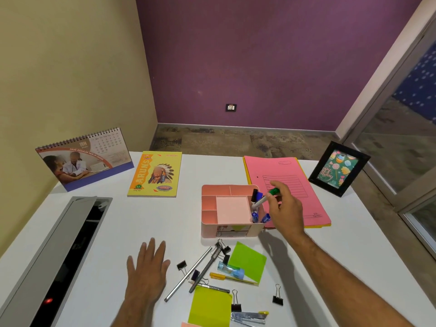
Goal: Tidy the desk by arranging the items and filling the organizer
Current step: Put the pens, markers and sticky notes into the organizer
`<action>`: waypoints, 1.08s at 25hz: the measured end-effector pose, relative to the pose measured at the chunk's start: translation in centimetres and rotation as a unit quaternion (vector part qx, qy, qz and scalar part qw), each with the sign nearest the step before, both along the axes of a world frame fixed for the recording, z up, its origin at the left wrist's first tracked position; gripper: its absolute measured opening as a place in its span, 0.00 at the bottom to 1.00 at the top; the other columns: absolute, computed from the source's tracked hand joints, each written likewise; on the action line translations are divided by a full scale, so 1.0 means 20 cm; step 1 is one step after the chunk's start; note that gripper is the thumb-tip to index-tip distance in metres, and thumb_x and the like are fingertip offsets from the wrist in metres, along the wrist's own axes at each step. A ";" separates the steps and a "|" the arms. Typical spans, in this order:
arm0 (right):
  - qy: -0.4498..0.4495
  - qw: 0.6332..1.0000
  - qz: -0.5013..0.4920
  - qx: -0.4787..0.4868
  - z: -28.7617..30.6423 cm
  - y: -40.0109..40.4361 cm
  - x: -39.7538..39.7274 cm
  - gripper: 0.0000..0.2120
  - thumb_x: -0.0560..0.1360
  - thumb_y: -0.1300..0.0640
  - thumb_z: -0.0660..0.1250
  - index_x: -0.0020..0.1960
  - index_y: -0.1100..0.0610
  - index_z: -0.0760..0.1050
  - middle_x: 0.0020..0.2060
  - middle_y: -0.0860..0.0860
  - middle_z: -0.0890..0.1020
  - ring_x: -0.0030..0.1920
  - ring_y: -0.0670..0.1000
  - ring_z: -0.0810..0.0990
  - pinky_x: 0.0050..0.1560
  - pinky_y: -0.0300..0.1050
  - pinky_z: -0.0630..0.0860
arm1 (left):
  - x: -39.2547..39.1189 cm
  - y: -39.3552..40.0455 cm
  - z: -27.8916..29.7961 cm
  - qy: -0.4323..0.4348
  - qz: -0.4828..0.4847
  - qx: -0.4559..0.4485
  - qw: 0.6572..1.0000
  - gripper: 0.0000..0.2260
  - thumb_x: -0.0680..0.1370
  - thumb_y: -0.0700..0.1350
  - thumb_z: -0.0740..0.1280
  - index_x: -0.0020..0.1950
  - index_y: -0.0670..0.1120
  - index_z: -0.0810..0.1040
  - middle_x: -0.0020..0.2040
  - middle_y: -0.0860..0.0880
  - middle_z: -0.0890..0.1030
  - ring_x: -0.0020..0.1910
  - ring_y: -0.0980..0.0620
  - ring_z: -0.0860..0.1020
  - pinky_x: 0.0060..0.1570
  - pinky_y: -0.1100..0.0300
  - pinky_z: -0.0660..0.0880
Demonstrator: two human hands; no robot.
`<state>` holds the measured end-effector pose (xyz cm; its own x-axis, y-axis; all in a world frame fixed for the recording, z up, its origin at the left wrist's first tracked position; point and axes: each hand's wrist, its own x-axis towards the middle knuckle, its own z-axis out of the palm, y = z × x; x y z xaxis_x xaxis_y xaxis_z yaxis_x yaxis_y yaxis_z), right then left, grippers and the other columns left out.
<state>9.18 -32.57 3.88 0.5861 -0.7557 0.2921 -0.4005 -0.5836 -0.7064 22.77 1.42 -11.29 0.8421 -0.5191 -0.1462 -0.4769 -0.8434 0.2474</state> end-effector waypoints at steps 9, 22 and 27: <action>0.147 0.988 0.010 0.056 -0.10 0.01 0.09 0.17 0.74 0.59 0.70 0.62 0.50 0.79 0.49 0.55 0.85 0.44 0.53 0.82 0.45 0.51 0.83 | -0.04 0.01 -0.01 -0.002 0.017 0.037 0.999 0.27 0.81 0.62 0.42 0.75 0.55 0.65 0.74 0.45 0.69 0.72 0.43 0.67 0.65 0.33 0.59; 0.308 0.949 0.068 -0.034 -0.14 -0.01 0.07 0.20 0.83 0.46 0.50 0.73 0.46 0.66 0.74 0.55 0.66 0.70 0.61 0.63 0.66 0.60 0.68 | -0.02 -0.01 -0.04 0.003 0.026 0.011 1.000 0.43 0.67 0.70 0.21 0.79 0.57 0.45 0.79 0.52 0.42 0.79 0.48 0.44 0.73 0.37 0.41; 0.116 0.993 -0.006 0.003 -0.17 -0.02 0.02 0.27 0.80 0.41 0.46 0.63 0.54 0.75 0.61 0.54 0.78 0.62 0.57 0.74 0.58 0.52 0.73 | -0.02 -0.04 0.05 0.058 0.059 -0.037 0.996 0.29 0.78 0.67 0.46 0.76 0.57 0.63 0.80 0.51 0.56 0.79 0.48 0.49 0.73 0.40 0.43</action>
